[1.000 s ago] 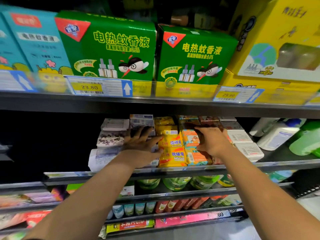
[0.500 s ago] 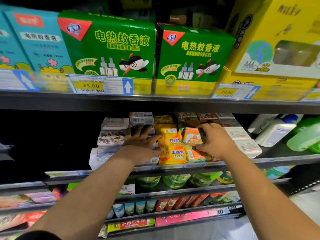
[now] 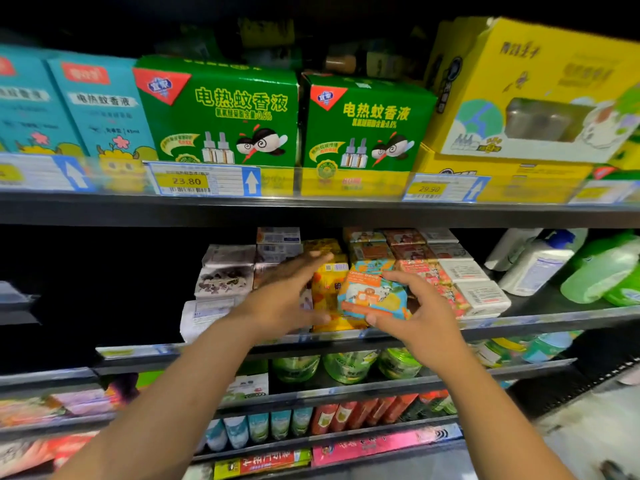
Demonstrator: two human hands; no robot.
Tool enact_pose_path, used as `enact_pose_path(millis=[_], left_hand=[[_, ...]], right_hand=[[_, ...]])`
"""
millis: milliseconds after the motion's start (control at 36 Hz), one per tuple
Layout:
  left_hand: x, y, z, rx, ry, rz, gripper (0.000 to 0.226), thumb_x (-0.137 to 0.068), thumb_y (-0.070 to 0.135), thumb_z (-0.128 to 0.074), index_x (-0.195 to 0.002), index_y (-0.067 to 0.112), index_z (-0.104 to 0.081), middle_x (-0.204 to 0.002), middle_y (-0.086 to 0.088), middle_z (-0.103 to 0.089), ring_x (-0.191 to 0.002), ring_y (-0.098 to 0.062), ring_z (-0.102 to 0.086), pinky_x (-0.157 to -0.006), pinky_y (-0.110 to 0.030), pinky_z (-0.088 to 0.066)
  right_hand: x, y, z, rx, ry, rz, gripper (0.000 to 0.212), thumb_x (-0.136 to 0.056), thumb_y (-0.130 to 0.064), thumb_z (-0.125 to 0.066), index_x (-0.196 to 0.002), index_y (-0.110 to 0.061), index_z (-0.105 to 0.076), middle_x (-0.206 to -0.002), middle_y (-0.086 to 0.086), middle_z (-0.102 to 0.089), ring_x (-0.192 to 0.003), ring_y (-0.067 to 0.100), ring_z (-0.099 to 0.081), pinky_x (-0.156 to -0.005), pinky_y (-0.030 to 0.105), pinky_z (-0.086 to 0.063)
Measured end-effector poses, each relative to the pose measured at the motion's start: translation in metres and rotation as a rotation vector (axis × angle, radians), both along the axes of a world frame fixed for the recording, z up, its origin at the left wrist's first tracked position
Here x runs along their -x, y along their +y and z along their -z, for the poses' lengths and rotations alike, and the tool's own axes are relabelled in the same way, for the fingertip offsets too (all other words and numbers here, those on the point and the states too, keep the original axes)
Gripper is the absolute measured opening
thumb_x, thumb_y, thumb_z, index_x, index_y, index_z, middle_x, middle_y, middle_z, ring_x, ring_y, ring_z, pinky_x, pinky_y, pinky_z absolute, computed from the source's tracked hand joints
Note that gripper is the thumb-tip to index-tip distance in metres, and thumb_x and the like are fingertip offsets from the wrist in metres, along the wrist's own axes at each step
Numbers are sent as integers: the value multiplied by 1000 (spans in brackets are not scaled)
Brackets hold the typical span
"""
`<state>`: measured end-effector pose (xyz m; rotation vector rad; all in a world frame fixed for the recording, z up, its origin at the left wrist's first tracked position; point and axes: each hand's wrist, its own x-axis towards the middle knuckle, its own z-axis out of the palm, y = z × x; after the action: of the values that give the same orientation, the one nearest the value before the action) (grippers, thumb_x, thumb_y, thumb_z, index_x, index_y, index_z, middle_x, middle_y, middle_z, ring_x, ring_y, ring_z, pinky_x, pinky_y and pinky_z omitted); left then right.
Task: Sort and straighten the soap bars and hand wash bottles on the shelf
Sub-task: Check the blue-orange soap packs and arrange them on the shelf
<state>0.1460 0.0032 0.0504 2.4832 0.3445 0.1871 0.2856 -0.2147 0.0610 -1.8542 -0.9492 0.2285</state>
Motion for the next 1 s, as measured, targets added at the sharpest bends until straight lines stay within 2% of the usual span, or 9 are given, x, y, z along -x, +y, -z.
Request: enact_pose_path(millis=[139,278,361,472,556,722,778,917,1000], left_hand=[[26,-43,2,59,-251,141,68,-83,42,-76,-136,60,-37,-142,51,-16,-136,21,-18,-108,-4,-21],[45,-61,-1,229,-364,52,41,-86,60,-66,-122,63,-48,-130,37,-45,-127,4,-45,-103,-29,-47],[51,-67,-2,376,-417,-18,37,-84,59,-64,-120,56,-53,-120,25,-58,-116,-8,-59,-91,-34,-55],[53,-84,-10,798,-510,-151,30,-89,37,-66,-116,26,-61,-106,9,-71,-102,-15,-69,-79,-32,-59],[52,-93,-13,878,-555,-276,33,-82,38,-64,-111,22,-65,-100,4,-72,-98,-23,-69,-78,-38,-61],[59,-102,-16,864,-516,-228,29,-88,39,-63,-116,35,-63,-111,5,-68,-92,-18,-71,-66,-38,-61],[66,-97,-12,876,-458,-63,37,-85,41,-75,-121,41,-64,-130,10,-60,-112,-16,-66,-80,-36,-60],[78,-89,-2,182,-422,39,53,-85,41,-75,-125,63,-49,-151,31,-24,-140,-3,-35,-99,-33,-53],[80,-92,2,246,-531,-34,46,-84,44,-70,-124,57,-52,-148,23,-40,-139,-9,-41,-101,-36,-49]], right_hand=[[23,-9,-3,-100,219,-66,50,-67,-29,-93,-109,-40,-69,-116,-10,-68,-111,18,-66,-92,41,-55],[47,-12,-15,-135,455,-82,42,-63,-33,-84,-103,-25,-73,-104,-3,-74,-98,19,-71,-78,32,-59],[57,-12,-16,-115,649,-111,38,-73,-39,-76,-106,-20,-74,-110,11,-74,-106,38,-66,-86,43,-54],[72,-14,-22,-81,761,-272,42,-88,-31,-74,-126,-17,-65,-123,5,-71,-115,22,-67,-100,36,-52],[78,-15,-23,-98,724,-273,46,-84,-26,-80,-126,-16,-64,-122,5,-72,-114,22,-68,-96,33,-54],[82,-14,-26,-211,695,-98,31,-85,-17,-77,-109,-34,-68,-119,13,-66,-99,31,-71,-84,44,-57],[85,-16,-29,-243,710,-68,23,-93,-14,-67,-106,-34,-69,-117,11,-67,-97,31,-71,-75,42,-57],[88,-21,-32,-244,933,-174,6,-94,-22,-60,-94,-23,-66,-102,10,-71,-84,23,-70,-55,29,-51],[91,-21,-31,-266,1134,-278,35,-85,-31,-73,-112,-11,-62,-104,18,-67,-76,25,-67,-52,26,-54]])
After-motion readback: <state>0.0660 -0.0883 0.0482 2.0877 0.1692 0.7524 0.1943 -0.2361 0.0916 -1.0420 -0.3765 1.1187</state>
